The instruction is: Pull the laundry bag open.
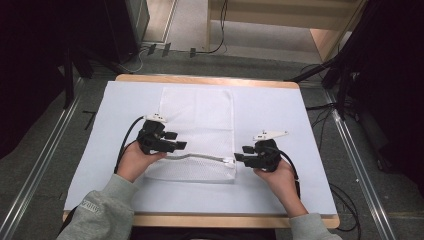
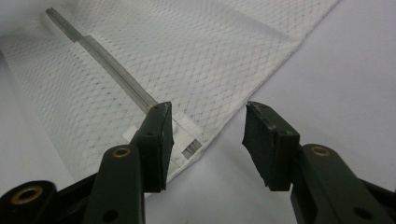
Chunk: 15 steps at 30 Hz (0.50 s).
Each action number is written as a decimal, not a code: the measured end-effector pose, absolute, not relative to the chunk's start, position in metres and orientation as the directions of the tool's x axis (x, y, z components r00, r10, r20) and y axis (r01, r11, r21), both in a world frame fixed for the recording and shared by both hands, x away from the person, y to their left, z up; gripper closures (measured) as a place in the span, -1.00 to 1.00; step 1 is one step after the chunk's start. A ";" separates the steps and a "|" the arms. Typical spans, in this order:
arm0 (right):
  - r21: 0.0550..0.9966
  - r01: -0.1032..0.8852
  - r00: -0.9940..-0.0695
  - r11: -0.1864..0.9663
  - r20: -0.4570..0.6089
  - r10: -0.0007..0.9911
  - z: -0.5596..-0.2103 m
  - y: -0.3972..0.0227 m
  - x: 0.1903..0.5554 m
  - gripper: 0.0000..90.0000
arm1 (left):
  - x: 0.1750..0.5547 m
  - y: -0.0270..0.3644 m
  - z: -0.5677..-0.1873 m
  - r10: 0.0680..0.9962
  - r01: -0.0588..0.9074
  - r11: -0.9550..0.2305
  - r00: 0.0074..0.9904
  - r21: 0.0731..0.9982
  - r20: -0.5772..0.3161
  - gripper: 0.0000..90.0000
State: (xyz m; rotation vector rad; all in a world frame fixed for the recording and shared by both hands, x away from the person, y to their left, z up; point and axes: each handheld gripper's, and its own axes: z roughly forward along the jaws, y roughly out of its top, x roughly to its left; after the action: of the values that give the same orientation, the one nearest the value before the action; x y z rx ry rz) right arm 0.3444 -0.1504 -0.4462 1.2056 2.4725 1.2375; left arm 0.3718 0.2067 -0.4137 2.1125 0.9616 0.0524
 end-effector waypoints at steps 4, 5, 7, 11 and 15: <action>0.721 0.600 -0.674 0.348 0.221 0.705 -0.447 -0.151 0.343 0.19 | 0.371 0.198 -0.415 0.634 0.611 -0.404 0.723 0.680 -0.274 -0.12; 0.718 0.603 -0.671 0.347 0.222 0.707 -0.447 -0.151 0.343 0.19 | 0.371 0.196 -0.415 0.629 0.611 -0.408 0.727 0.679 -0.276 -0.12; 0.718 0.604 -0.670 0.346 0.222 0.708 -0.448 -0.151 0.342 0.19 | 0.371 0.191 -0.416 0.620 0.603 -0.416 0.736 0.681 -0.272 -0.12; 0.718 0.605 -0.671 0.344 0.228 0.705 -0.451 -0.148 0.343 0.35 | 0.370 0.182 -0.419 0.606 0.596 -0.427 0.747 0.680 -0.274 -0.11; 0.716 0.614 -0.665 0.331 0.244 0.706 -0.452 -0.144 0.345 0.59 | 0.368 0.173 -0.421 0.592 0.583 -0.450 0.762 0.677 -0.263 -0.11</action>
State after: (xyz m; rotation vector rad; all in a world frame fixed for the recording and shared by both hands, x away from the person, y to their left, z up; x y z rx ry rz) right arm 0.3453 -0.1442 -0.4519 1.2304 2.4706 1.2518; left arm 0.3684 0.1735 -0.4207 2.1591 0.8744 0.0143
